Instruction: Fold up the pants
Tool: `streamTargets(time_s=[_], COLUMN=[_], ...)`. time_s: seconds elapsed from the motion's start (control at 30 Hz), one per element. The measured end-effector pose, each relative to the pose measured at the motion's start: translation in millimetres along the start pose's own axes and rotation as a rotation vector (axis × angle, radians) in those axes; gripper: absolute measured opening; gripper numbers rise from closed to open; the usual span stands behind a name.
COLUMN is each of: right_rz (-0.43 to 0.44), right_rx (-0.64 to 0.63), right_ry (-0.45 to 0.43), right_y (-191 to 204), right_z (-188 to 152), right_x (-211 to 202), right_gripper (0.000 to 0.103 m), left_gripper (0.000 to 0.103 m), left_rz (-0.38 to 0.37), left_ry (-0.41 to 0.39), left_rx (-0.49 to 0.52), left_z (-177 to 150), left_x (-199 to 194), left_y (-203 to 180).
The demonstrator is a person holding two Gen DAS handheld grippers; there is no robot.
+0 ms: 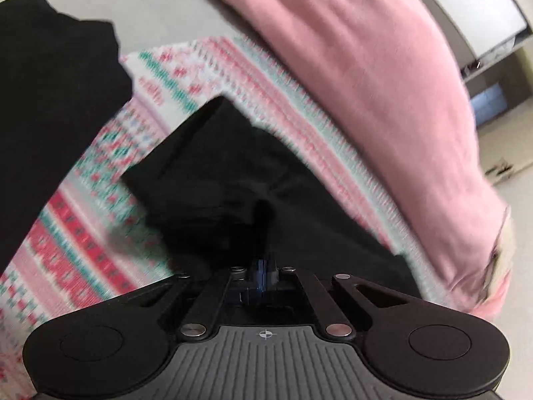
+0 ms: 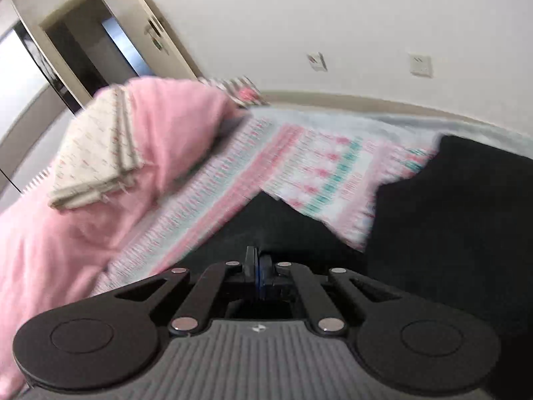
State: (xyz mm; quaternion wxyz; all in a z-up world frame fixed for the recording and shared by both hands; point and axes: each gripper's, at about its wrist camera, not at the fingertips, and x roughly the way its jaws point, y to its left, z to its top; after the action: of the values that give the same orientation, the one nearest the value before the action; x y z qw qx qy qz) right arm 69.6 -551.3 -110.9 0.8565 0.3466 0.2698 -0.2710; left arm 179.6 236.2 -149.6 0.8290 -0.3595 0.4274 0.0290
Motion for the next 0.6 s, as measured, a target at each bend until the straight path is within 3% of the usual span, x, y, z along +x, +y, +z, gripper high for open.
streamTargets(time_s=[0.13,0.23,0.33,0.47,0.53,0.6], right_rz=[-0.111,-0.141,-0.192,-0.185,-0.175,-0.153], right_rx=[-0.151,-0.260,-0.315,-0.336,-0.341,-0.326], right_ry=[0.034,0.080,0.061,0.051,0.038,0.024], right_y=[-4,3,5,6,7,7], right_z=[-8,-16,-18,-15,-14,-12], right_x=[9,20,17,9,4,-2], right_gripper=[0.000,0.000,0.000,0.000,0.000,0.000], left_gripper=[0.000,0.002,0.008,0.012,0.023,0.025], left_rz=[0.055,0.034,0.012,-0.005,-0.005,-0.001], left_ry=[0.050,0.055,0.075,0.016,-0.011,0.000], left_rx=[0.052,0.055,0.029,-0.025,-0.053,-0.072], left_z=[-18,-20,-18,-1,7,11], left_x=[9,7,-1,-25,-34,-31], left_y=[1,2,6,20,29,33])
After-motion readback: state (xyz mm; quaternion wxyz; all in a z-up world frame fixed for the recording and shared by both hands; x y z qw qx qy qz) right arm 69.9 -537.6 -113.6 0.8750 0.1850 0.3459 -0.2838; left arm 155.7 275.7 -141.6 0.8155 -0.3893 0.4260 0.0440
